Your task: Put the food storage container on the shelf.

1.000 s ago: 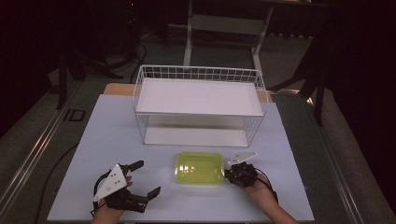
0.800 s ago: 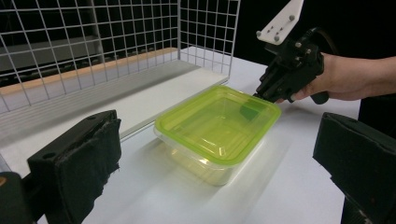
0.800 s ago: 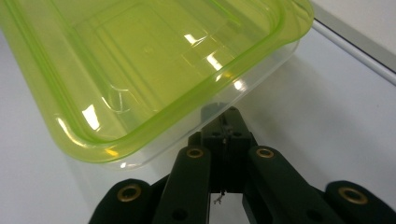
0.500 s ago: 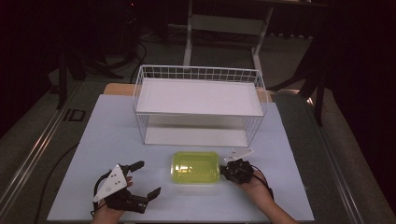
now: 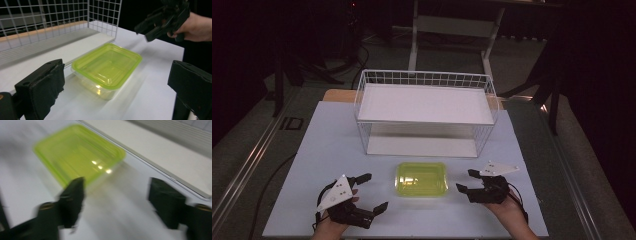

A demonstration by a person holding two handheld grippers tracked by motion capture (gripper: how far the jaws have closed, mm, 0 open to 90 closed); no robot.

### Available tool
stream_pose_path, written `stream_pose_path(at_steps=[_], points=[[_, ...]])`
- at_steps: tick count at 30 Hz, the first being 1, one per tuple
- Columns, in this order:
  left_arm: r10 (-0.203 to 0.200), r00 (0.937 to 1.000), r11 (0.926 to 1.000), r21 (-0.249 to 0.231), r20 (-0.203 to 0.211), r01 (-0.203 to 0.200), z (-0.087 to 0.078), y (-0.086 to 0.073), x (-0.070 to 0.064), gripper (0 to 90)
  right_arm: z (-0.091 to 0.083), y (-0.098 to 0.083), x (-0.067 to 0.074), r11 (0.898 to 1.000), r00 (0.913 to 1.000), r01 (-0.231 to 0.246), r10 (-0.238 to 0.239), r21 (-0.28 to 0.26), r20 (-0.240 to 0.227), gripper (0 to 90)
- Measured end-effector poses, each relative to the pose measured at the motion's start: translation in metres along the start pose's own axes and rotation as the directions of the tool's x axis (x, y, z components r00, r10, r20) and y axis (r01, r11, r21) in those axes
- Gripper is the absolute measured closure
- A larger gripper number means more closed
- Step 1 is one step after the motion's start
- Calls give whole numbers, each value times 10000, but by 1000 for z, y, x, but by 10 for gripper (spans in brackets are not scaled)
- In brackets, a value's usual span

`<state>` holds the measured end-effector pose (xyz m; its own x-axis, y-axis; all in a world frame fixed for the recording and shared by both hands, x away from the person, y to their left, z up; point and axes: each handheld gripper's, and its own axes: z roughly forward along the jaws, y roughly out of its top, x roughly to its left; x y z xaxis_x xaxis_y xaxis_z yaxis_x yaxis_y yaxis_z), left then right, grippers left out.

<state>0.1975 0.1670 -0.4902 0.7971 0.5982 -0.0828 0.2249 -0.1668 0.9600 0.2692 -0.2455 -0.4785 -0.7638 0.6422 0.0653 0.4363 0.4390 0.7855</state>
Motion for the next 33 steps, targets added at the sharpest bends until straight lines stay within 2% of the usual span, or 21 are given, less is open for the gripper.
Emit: stream_pose_path(at_steps=[1, 2, 4, 5, 6, 7, 8, 10, 11, 14, 16, 18, 20, 23, 24, 25, 26, 28, 29, 31, 33], points=[[0, 10000, 10000, 0, 0, 0, 0, 0, 0, 15, 0, 0, 0, 10000, 10000, 0, 0, 0, 0, 248], [158, 9998, 9998, 134, 81, -159, 1, 6, -1, 15, -8, 4, 5, 9995, 9998, 149, -153, -276, -155, 183], [221, 9996, 9995, 216, 191, -225, 1, 9, -2, 15, -15, 7, 8, 9984, 9994, 96, -114, -565, -314, 170], [354, 9984, 9988, 325, 441, -368, 3, 14, -3, 15, -18, 9, 9, 9974, 9985, 97, -134, -709, -528, 165], [354, 9984, 9988, 325, 441, -368, 3, 14, -3, 15, -21, 11, 11, 9957, 9973, 128, -192, -914, -702, 165], [387, 9973, 9982, 431, 621, -414, 5, 16, -3, 15, -21, 11, 11, 9957, 9973, 128, -192, -914, -702, 165], [504, 9961, 9970, 543, 720, -544, 7, 20, -2, 15, -26, 15, 13, 9920, 9941, 155, -287, -1250, -1050, 189], [509, 9961, 9963, 647, 726, -557, 9, 22, -1, 15, -28, 19, 16, 9900, 9936, 150, -305, -1405, -1087, 190], [318, 9961, 9969, 685, 824, -375, 11, 27, 0, 15, -29, 20, 17, 9876, 9942, 195, -358, -1559, -1019, 190], [138, 9974, 9976, 668, 701, -185, 13, 35, 5, 15, -29, 24, 21, 9811, 9946, 440, -608, -1883, -845, 189], [-175, 9975, 9973, 726, 690, 125, 15, 39, 9, 15, -27, 27, 22, 9879, 9961, 596, -682, -1432, -558, 189], [-442, 9960, 9966, 731, 781, 385, 17, 42, 12, 15, -22, 28, 25, 9886, 9968, 737, -771, -1312, -207, 189], [-623, 9945, 9958, 722, 839, 563, 20, 44, 13, 15, -18, 30, 26, 9926, 9979, 644, -653, -1025, -50, 188], [-742, 9926, 9934, 940, 966, 651, 24, 45, 14, 15, -12, 31, 23, 9945, 9994, 332, -322, -992, 117, 189], [-665, 9943, 9934, 992, 828, 582, 29, 45, 14, 15, -10, 31, 21, 9950, 10000, 98, -98, -995, 3, 197], [-665, 9943, 9934, 992, 828, 582, 29, 45, 14, 15, -10, 31, 21, 9950, 10000, 98, -98, -995, 3, 197], [-616, 9954, 9922, 1132, 733, 531, 32, 45, 14, 15, -4, 31, 18, 9947, 9990, -273, 237, -992, -369, 219], [-669, 9958, 9903, 1256, 631, 586, 35, 44, 15, 15, -2, 31, 18, 9947, 9984, -354, 310, -963, -474, 219], [-977, 9938, 9853, 1456, 537, 890, 39, 43, 17, 15, 1, 32, 17, 9958, 9980, -396, 354, -821, -519, 219], [-1064, 9934, 9839, 1488, 431, 989, 40, 41, 18, 15, 2, 31, 17, 9965, 9981, -413, 378, -727, -496, 216], [-1492, 9887, 9740, 1752, 180, 1438, 47, 37, 22, 15, 6, 31, 16, 9964, 9968, -691, 669, -498, -442, 157]])
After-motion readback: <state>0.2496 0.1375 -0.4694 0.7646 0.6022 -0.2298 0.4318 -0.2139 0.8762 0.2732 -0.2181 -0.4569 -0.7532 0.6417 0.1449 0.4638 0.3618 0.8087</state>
